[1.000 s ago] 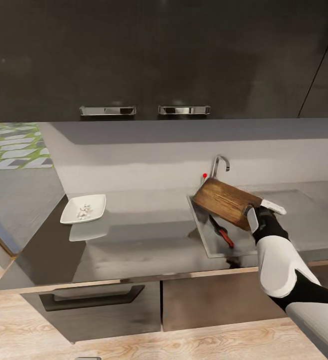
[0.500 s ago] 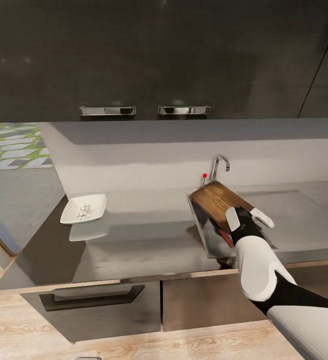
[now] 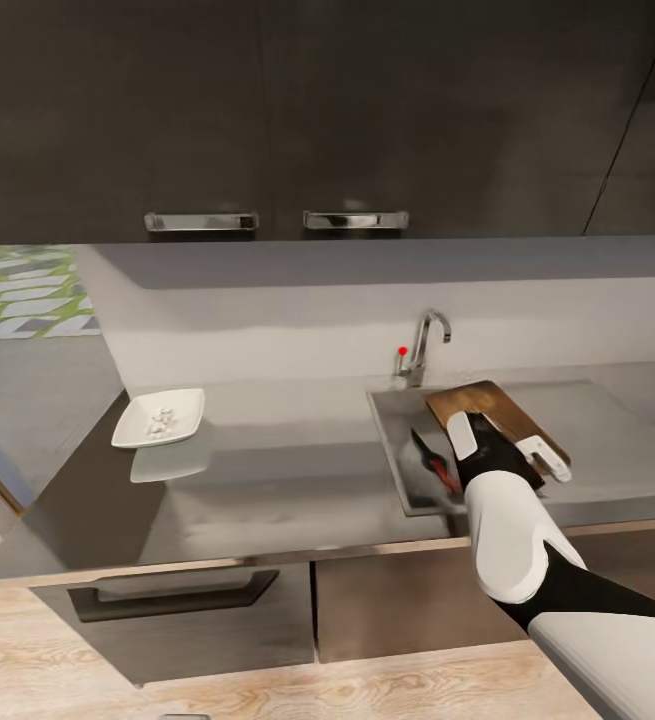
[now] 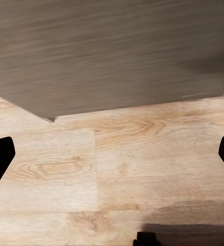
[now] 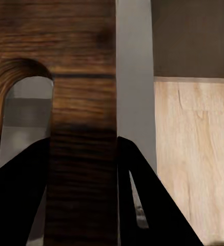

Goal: In the kitchen, take the Vidalia onion out of the sink, dice it on the chopping board with the paring knife, put the diced onion into the bowl on the countertop, then place both the paring knife and the chopping board into the sink.

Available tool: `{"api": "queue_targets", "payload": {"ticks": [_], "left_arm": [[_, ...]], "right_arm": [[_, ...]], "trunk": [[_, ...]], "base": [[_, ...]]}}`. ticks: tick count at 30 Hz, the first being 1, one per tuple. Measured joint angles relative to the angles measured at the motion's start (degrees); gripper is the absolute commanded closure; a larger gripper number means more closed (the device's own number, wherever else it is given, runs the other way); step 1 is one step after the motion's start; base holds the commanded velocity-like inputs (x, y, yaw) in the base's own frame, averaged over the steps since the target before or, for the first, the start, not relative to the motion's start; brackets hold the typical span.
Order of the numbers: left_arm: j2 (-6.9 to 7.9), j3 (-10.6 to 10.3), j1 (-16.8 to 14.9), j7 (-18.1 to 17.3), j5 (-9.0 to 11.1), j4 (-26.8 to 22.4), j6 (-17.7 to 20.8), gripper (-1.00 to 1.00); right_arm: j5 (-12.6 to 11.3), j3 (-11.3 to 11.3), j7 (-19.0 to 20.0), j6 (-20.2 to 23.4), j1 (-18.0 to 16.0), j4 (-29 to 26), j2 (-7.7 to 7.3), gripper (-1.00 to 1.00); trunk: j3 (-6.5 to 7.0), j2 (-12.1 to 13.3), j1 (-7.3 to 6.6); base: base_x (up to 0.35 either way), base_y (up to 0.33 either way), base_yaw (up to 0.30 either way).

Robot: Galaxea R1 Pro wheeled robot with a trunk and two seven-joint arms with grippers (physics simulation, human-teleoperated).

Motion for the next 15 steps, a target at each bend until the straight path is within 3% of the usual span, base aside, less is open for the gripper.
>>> {"api": "queue_targets", "payload": {"ticks": [6, 11, 15], "left_arm": [[-0.02, 0.0, 0.0, 0.02, 0.0, 0.01, 0.0, -1.0], [-0.02, 0.0, -0.01, 0.09, -0.03, 0.02, -0.01, -1.0], [-0.02, -0.01, 0.0, 0.1, -0.03, 0.01, -0.02, -1.0]], "right_arm": [[-4.31, 0.27, -0.47, -0.2, 0.0, 0.85, 0.0, 1.0], [-5.09, 0.82, -0.39, -0.09, 0.0, 1.94, -0.01, 1.0], [-5.04, 1.02, -0.32, -0.16, -0.01, 2.51, 0.0, 1.0]], "trunk": [[0.0, 0.0, 0.0], [0.0, -0.01, 0.0], [-0.03, -0.01, 0.0]], "base": [[0.0, -0.26, 0.0], [0.0, -0.039, 0.012], [0.0, -0.005, 0.172]]}}
